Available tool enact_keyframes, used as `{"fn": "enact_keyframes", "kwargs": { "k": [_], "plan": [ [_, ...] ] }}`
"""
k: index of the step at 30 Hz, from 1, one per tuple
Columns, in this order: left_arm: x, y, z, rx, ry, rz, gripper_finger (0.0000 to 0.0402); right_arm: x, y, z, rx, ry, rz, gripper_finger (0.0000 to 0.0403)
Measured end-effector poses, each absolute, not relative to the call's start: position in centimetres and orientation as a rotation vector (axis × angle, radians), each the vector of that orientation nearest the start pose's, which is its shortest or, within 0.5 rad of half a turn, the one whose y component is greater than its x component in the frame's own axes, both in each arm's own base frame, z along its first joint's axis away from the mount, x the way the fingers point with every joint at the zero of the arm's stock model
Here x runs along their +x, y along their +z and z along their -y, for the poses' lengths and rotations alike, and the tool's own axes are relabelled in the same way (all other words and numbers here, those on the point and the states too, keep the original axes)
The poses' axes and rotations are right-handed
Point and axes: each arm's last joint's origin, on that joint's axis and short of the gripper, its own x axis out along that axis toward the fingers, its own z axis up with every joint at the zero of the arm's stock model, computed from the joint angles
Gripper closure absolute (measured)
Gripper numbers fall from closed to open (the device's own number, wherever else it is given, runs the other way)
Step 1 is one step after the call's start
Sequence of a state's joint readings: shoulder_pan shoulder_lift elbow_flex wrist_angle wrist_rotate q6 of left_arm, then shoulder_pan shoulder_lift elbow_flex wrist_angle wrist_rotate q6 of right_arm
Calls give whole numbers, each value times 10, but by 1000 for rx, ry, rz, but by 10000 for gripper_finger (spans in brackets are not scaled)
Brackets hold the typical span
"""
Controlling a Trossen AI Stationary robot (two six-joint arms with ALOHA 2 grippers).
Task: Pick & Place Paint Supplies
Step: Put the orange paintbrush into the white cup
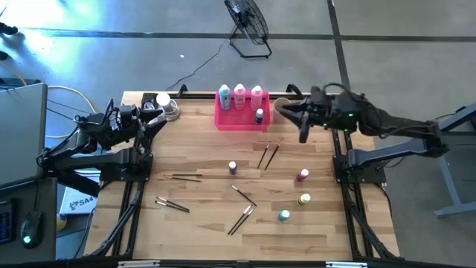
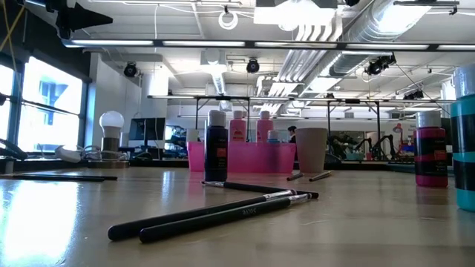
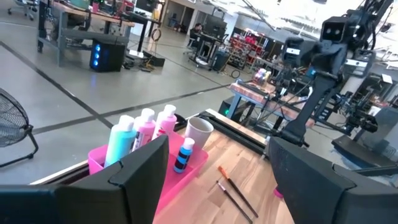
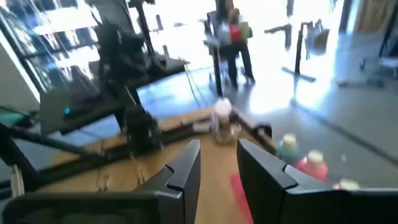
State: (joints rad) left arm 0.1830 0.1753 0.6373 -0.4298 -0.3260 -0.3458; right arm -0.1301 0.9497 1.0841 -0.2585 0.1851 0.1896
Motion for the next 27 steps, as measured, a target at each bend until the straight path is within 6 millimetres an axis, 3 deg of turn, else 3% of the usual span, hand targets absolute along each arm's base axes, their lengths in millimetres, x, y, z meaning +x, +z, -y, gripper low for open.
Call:
{"fn": "enact_keyframes", "kwargs": {
  "k": [11,18,27],
  "plan": [
    [45,313,-18,-338,505,89,130,160,351,53,229,-426,132,305],
    [45,312,-18,-338,507,80,130,164,330,59,310,-505,91,305],
    [45,311,-18,-337,507,75,130,169,326,62,304,-521,64,305]
  ]
}}
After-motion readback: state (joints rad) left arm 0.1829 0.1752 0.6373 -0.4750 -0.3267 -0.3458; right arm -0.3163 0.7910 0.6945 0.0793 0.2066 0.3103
